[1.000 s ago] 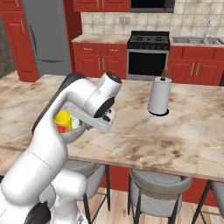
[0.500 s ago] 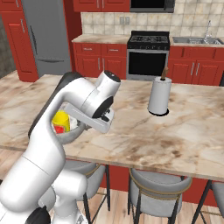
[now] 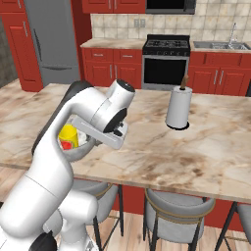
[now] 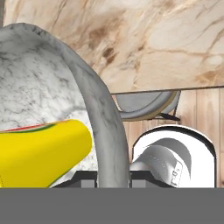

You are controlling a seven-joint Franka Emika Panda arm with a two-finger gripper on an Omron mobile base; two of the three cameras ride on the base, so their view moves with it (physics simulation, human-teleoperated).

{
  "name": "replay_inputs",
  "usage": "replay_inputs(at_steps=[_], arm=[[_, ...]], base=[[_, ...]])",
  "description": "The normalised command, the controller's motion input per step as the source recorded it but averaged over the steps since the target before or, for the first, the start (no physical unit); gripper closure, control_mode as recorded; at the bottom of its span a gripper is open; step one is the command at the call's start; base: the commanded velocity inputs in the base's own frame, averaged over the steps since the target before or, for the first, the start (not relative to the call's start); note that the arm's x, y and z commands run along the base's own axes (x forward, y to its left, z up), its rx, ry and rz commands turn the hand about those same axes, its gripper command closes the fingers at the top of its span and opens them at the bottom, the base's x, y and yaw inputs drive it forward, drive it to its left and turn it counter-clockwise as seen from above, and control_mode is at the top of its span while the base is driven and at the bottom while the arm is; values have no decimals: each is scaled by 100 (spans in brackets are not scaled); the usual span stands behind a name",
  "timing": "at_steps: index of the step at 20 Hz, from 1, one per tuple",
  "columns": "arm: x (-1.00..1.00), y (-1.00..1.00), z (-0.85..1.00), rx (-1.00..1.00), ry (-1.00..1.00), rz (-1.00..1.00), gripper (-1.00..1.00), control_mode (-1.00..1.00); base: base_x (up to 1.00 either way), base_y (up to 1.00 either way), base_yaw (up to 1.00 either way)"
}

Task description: Place the cup inside the bowl on the dining table and move the bowl to any counter.

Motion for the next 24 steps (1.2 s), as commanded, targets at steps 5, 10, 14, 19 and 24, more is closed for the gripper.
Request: replay_inputs(at_steps=[5, 10, 14, 19, 24], arm=[[0, 0, 0, 0, 0, 0, 100, -100], [0, 0, 0, 0, 0, 0, 100, -100], [0, 0, 0, 0, 0, 0, 100, 100], [0, 0, 0, 0, 0, 0, 100, 100], [0, 0, 0, 0, 0, 0, 100, 100]], base=[[0, 0, 0], [0, 0, 0], [-1, 0, 0], [-1, 12, -1], [0, 55, -7]])
